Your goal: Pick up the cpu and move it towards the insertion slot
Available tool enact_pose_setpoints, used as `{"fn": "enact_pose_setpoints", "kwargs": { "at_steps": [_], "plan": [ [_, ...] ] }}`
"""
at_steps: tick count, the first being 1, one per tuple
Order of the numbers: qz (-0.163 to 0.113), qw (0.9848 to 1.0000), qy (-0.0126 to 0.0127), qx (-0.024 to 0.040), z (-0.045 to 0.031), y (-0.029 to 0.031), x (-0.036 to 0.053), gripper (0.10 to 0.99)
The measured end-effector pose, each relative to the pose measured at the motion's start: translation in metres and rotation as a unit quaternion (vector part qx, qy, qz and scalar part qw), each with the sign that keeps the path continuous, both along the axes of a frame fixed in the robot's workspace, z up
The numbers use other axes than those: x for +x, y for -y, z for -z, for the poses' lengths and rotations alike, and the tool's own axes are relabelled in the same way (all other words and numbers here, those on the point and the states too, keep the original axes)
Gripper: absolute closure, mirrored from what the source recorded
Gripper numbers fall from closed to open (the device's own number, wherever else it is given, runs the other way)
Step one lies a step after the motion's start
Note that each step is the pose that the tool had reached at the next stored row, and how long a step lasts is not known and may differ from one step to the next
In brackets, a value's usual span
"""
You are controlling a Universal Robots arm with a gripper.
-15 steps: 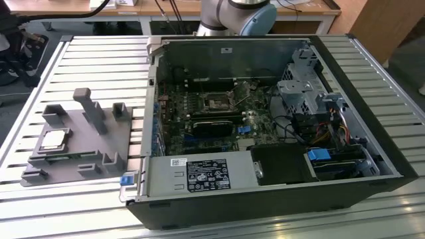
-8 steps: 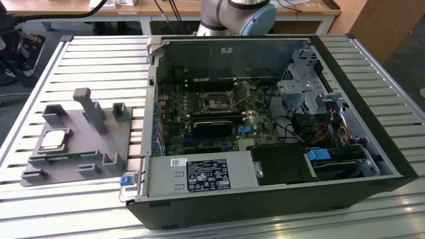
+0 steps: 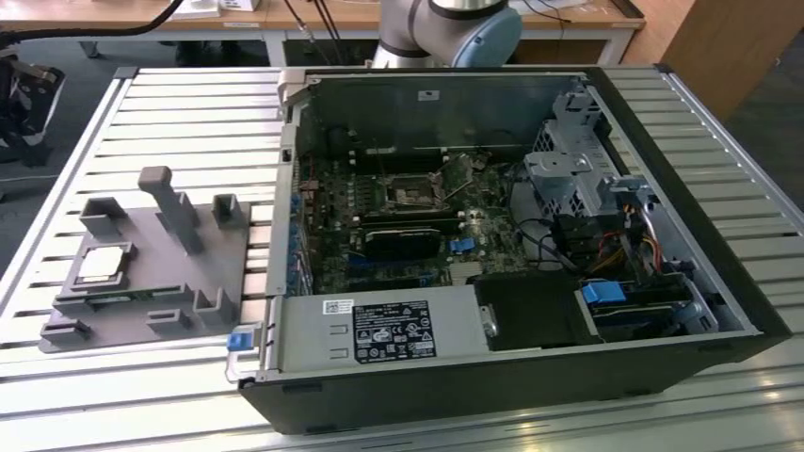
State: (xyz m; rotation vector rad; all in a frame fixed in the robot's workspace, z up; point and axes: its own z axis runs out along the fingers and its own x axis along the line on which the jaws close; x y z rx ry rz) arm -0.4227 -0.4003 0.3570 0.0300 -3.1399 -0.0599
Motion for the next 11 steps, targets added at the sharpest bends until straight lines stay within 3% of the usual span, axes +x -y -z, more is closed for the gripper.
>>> {"fn": "enact_pose_setpoints", "kwargs": {
  "at_steps": [7,9,11],
  "plan": [
    [0.0,1.0,0.0,-0.0002,0.0031,0.0001,-0.0073,0.98],
    [0.0,1.0,-0.0042,-0.0006,0.0054,0.0003,-0.0074,0.98],
    [0.0,1.0,-0.0044,-0.0005,0.009,0.0009,-0.0077,0.98]
  ]
}}
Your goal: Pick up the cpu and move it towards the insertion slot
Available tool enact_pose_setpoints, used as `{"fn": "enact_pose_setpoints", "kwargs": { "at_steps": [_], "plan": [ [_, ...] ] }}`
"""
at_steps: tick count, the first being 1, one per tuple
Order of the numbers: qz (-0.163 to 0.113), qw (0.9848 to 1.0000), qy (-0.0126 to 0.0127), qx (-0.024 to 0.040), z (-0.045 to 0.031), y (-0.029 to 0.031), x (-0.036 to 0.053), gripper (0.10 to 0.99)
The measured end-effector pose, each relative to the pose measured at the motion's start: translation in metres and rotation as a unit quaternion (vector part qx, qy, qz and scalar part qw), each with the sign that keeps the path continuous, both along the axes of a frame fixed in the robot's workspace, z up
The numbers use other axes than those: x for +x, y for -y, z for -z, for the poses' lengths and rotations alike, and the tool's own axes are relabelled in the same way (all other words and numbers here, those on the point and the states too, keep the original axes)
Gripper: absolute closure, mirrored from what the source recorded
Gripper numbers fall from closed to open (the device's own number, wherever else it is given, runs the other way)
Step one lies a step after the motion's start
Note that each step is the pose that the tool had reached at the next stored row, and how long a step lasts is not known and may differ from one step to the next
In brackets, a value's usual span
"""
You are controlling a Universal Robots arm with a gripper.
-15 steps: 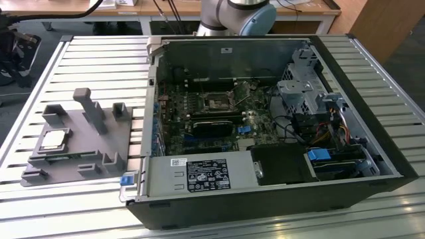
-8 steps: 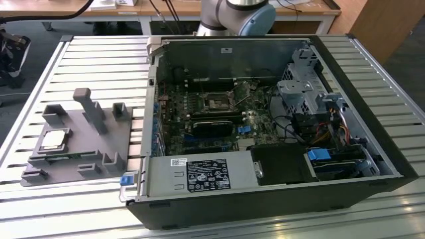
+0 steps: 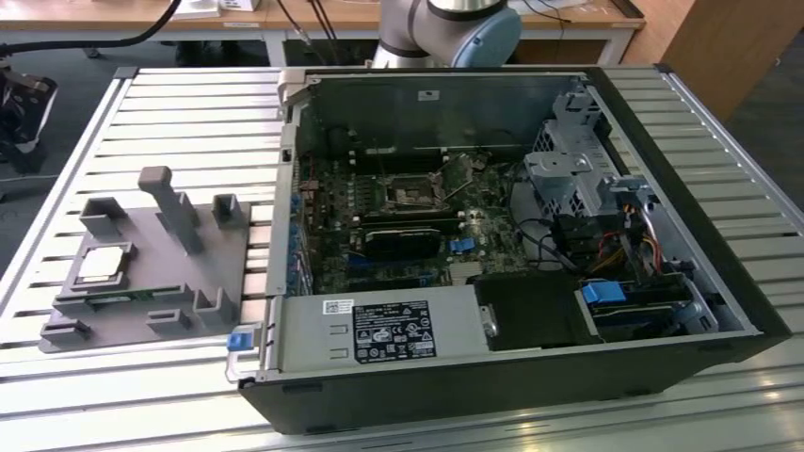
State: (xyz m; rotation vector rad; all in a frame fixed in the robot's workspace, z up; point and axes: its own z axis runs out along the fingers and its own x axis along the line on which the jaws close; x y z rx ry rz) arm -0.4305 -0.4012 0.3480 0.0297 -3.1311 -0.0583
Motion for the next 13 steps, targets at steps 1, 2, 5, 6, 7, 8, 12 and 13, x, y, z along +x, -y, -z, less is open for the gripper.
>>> {"fn": "enact_pose_setpoints", "kwargs": {
  "at_steps": [1,2,5,6,7,8,12,13],
  "plan": [
    [0.0,1.0,-0.0002,-0.0001,0.0015,0.0,0.0,0.98],
    [0.0,1.0,-0.0003,-0.0001,0.0026,0.0002,-0.0001,0.98],
    [0.0,1.0,-0.0003,-0.0001,0.0053,0.0011,-0.0002,0.98],
    [0.0,1.0,-0.0003,-0.0001,0.006,0.0013,-0.0003,0.98],
    [0.0,1.0,-0.0003,-0.0001,0.0067,0.0016,-0.0004,0.98],
    [0.0,1.0,-0.0003,-0.0001,0.0074,0.002,-0.0007,0.98],
    [0.0,1.0,-0.0003,-0.0001,0.0099,0.0031,-0.002,0.98],
    [-0.001,1.0,-0.0003,-0.0001,0.0105,0.0033,-0.0025,0.98]
  ]
}}
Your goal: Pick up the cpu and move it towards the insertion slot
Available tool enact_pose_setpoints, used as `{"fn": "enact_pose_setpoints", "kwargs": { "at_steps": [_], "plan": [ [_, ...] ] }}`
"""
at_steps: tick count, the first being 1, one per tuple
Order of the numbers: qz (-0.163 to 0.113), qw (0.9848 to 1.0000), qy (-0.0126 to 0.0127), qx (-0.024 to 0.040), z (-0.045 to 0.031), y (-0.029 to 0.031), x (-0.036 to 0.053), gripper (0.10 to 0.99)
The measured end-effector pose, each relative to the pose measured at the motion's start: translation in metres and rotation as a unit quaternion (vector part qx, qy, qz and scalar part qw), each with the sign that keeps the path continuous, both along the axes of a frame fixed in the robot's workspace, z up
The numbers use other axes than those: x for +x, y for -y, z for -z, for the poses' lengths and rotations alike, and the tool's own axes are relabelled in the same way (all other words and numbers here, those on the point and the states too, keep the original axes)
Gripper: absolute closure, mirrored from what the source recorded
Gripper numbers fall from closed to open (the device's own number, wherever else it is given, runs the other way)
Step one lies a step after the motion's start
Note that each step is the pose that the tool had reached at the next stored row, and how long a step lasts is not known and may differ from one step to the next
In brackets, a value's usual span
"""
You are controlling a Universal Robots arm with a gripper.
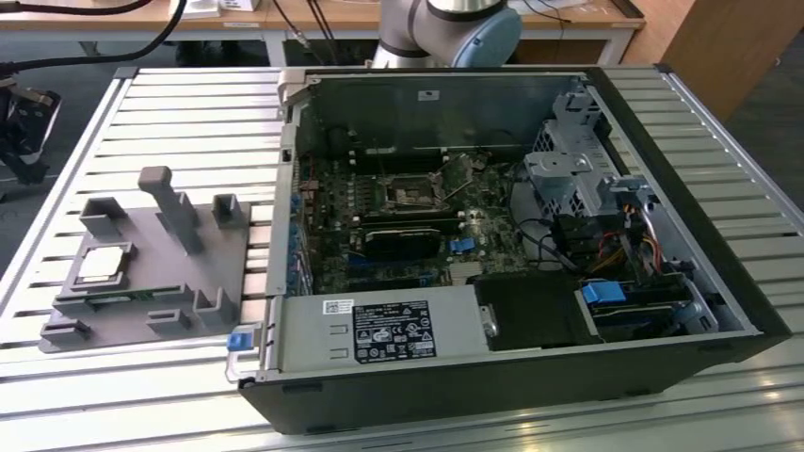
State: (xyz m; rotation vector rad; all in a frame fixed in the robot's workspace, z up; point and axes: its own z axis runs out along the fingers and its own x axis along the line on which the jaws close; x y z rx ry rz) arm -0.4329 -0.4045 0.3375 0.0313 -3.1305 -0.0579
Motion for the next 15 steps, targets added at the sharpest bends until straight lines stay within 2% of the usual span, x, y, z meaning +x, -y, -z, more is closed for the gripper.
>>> {"fn": "enact_pose_setpoints", "kwargs": {
  "at_steps": [8,9,14,15],
  "plan": [
    [-0.001,1.0,0.0001,0.0,0.0044,0.001,-0.0033,0.973],
    [-0.001,1.0,0.0,0.0,0.0049,0.0011,-0.0035,0.91],
    [-0.001,1.0,0.0,-0.0001,0.0093,0.0013,-0.0039,0.898],
    [-0.001,1.0,0.0,-0.0001,0.0101,0.0013,-0.0039,0.843]
  ]
}}
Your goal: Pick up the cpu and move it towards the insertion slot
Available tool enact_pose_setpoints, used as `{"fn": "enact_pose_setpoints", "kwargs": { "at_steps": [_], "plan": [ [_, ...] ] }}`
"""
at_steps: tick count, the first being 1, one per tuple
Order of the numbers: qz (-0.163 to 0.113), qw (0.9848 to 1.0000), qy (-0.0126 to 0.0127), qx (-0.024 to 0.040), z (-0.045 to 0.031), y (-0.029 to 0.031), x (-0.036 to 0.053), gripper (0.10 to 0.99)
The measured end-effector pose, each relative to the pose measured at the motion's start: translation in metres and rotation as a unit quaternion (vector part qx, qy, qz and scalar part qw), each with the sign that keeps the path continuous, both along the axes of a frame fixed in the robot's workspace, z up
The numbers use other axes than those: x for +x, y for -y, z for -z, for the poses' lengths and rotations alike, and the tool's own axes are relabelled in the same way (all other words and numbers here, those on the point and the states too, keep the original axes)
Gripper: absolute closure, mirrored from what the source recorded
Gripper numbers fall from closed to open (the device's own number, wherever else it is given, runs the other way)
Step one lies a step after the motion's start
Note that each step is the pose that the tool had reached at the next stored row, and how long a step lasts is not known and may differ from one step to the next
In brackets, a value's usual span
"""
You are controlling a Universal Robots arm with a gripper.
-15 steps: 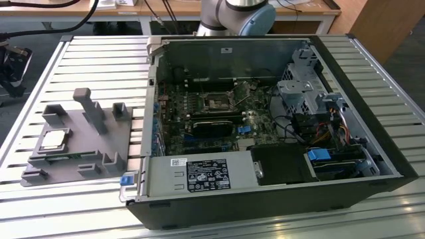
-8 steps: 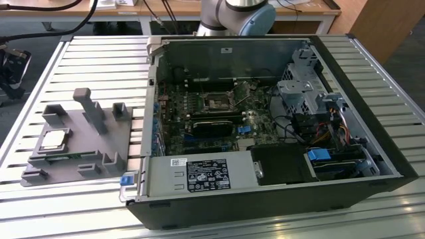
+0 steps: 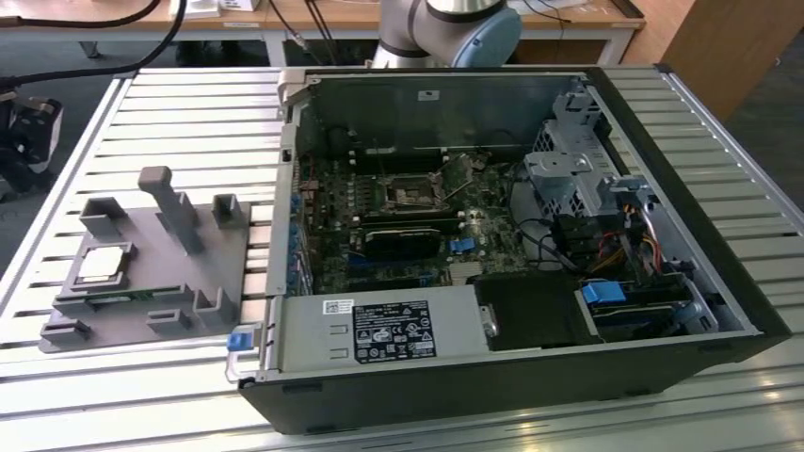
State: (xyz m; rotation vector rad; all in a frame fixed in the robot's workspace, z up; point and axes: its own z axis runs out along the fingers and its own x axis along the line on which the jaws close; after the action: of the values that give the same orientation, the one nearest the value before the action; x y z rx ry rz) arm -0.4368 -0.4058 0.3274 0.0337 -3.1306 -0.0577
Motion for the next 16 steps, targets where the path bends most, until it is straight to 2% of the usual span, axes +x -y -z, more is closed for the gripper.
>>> {"fn": "enact_pose_setpoints", "kwargs": {
  "at_steps": [1,2,12,13,16],
  "plan": [
    [0.0,1.0,0.0,0.0,0.0008,0.0,0.0,0.843],
    [0.0,1.0,-0.0001,-0.0002,0.0014,0.0,0.0,0.776],
    [0.0,1.0,0.0,-0.0031,0.0074,0.0001,0.0,0.765],
    [0.0,1.0,0.0,-0.0034,0.0079,0.0001,0.0,0.706],
    [0.0,1.0,0.0,-0.0046,0.0093,0.0001,-0.0001,0.706]
  ]
}}
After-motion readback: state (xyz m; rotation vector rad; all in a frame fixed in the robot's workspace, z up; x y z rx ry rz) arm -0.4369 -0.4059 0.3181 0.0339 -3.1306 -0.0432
